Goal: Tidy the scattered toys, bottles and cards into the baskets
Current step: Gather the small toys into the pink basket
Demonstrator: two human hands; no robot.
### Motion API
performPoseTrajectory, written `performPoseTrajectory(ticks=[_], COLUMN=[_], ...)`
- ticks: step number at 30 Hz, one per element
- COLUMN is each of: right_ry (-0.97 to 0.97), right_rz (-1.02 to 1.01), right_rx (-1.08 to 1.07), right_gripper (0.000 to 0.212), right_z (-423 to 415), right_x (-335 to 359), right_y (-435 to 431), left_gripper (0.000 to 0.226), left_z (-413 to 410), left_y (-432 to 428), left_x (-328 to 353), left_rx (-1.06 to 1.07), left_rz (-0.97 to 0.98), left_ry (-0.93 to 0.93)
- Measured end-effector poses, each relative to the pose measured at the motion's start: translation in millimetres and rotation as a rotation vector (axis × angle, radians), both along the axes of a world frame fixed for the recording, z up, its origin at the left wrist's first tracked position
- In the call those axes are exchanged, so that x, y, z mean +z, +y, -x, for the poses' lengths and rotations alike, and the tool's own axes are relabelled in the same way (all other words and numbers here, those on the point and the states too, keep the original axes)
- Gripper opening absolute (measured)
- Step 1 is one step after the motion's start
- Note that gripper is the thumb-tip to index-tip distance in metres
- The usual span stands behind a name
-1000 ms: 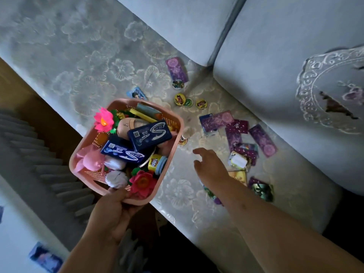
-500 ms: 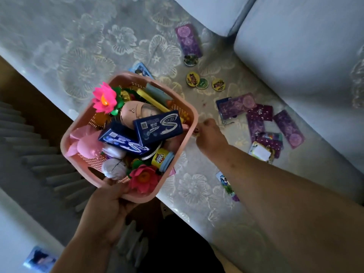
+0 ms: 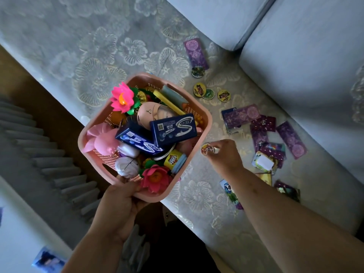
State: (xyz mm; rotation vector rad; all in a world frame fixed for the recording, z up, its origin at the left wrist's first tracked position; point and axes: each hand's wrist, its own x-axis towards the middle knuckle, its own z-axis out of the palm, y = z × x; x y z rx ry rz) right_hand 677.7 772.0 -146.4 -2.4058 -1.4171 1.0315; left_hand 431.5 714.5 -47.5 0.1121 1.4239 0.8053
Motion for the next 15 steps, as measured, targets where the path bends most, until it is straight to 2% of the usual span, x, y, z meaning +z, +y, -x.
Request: performPoseTrajectory(ticks=[3, 6, 8, 11, 15], right_ry=[0.105, 0.223, 0.324, 0.422, 0.497], right_rz=[-0.239, -0.521, -0.671, -0.775, -0.653], right_rx=[-0.142, -0.13, 0.025, 0.348, 0.728], right_gripper=[0.028, 0.023, 0.023, 0.023, 0.024], right_z=[3, 15, 27, 49, 89], right_x=[32, 77, 111, 154, 186], right_y=[-2, -3, -8, -20, -53], left_gripper=[0.032, 0.031, 0.034, 0.031, 0.025], left_z=[3, 6, 7, 10, 10], left_y=[-3, -12, -20, -33, -60], left_x=[4, 13, 20, 25, 41], left_rx=[0.005, 0.017, 0.052, 0.103, 0.169], left_rz=[0.023, 0.04, 0.041, 0.077, 0.096], left_ry=[0.026, 0.065, 0.092, 0.133, 0.133])
